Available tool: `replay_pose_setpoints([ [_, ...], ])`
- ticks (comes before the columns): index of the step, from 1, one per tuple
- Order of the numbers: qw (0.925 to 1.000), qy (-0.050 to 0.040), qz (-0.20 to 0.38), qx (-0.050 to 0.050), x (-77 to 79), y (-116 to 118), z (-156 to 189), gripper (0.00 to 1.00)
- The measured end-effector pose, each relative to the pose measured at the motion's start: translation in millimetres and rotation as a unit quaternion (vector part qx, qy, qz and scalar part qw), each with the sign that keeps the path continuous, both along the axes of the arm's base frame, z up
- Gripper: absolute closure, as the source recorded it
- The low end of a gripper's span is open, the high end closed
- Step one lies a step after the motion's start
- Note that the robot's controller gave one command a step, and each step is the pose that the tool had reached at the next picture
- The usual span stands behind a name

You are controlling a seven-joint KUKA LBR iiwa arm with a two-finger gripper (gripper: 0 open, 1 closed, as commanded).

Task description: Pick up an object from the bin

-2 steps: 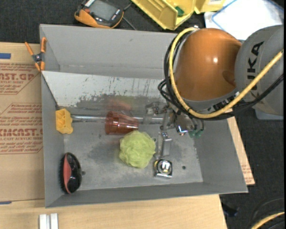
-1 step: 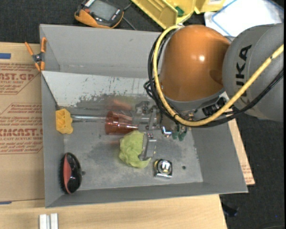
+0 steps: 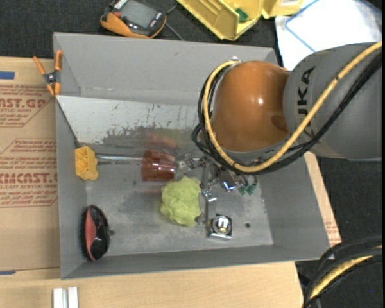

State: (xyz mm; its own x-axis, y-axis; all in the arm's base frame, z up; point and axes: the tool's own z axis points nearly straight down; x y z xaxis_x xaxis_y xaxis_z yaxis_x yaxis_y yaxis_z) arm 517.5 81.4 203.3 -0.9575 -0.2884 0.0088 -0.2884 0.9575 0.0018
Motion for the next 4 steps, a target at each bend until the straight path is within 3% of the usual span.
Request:
replay_pose_setpoints([
  [1, 0.9999, -0.0029, 0.017, 0.004, -16.6, 29, 18, 0.00],
  [2, 0.9956, -0.0009, -0.094, 0.000, 0.6, 10, -6, 0.00],
  [3, 0.9997, -0.0032, 0.024, 0.003, -10.5, 7, 15, 0.00],
  [4, 0.9945, 0.0009, -0.105, 0.000, 11.8, -21, -29, 0.00],
])
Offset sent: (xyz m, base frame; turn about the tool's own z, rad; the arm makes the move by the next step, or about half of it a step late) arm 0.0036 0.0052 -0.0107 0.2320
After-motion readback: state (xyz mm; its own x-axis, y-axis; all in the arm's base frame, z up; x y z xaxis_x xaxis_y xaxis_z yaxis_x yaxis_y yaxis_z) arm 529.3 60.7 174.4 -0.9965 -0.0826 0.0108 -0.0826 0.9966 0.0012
